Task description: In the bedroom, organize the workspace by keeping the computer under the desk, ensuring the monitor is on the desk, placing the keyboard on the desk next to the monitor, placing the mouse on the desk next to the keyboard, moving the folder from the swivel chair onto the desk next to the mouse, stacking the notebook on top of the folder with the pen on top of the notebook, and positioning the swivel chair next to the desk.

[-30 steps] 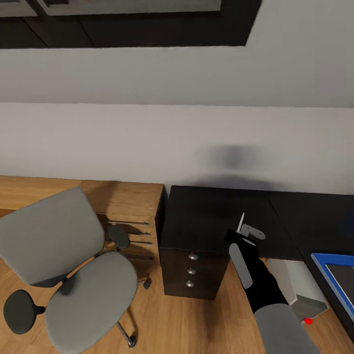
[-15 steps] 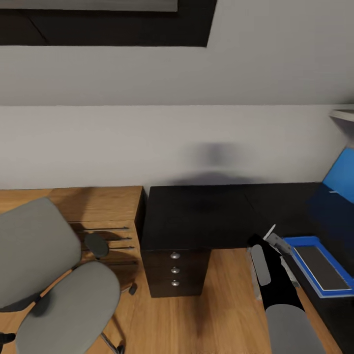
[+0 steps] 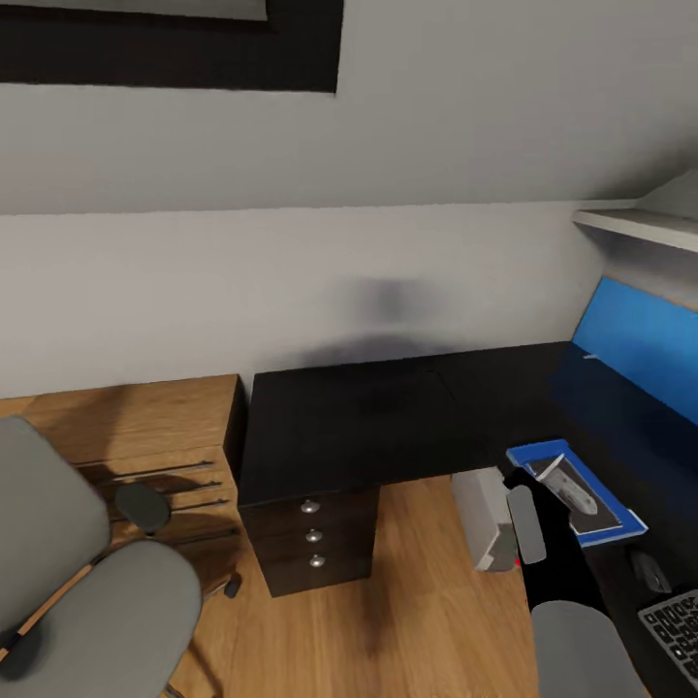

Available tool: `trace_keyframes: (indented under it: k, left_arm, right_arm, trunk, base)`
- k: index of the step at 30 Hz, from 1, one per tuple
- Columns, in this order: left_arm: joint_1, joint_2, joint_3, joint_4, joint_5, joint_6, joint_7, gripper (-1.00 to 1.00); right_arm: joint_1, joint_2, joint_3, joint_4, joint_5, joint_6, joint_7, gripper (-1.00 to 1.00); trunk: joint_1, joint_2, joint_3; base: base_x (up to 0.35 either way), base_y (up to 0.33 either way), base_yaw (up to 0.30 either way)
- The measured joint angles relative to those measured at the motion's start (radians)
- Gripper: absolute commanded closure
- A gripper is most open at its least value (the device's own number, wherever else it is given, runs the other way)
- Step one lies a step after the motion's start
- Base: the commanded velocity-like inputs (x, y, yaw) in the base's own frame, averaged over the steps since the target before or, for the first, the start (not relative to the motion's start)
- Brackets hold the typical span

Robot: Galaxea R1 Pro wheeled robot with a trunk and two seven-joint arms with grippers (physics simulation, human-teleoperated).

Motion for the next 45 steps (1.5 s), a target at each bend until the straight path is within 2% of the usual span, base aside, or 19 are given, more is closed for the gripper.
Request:
trace_keyframes:
  k: [10,32,35,37,41,45]
  left_arm:
    - [0.000,-0.001,-0.003,0.014,-0.002,-0.001,-0.001,-1.00]
    - [0.000,-0.002,-0.004,0.016,-0.001,-0.022,-0.001,-1.00]
    - [0.000,-0.002,-0.004,0.016,-0.001,-0.022,-0.001,-1.00]
    - [0.000,-0.002,-0.004,0.016,-0.001,-0.022,-0.001,-1.00]
    - [0.000,-0.001,-0.004,0.016,-0.002,-0.022,0.000,-1.00]
    - [0.000,-0.001,-0.004,0.016,-0.003,-0.022,-0.001,-1.00]
  right_arm:
    - [0.000,0.001,-0.007,-0.001,0.001,-0.001,-0.001,1.00]
    - [0.000,0.000,0.001,0.013,0.006,-0.007,-0.011,1.00]
    - [-0.001,-0.018,0.001,0.037,0.006,-0.016,-0.011,1.00]
    - [-0.002,-0.054,0.013,0.101,0.007,-0.058,-0.011,1.00]
    - [-0.004,-0.065,0.060,0.142,0.011,-0.090,-0.011,1.00]
    - [-0.006,-0.075,0.090,0.185,0.049,-0.101,-0.011,1.00]
  trunk:
    - [0.000,0.000,0.000]
    - [0.000,0.000,0.000]
    - [0.000,0.000,0.000]
    - [0.000,0.000,0.000]
    - [0.000,0.000,0.000]
    - [0.000,0.000,0.000]
  base:
    - [0.139,-0.196,-0.265]
    - [0.104,-0.016,-0.002]
    - [0.005,0.000,0.000]
    - [0.001,0.000,0.000]
    - [0.000,0.000,0.000]
    - [0.000,0.000,0.000]
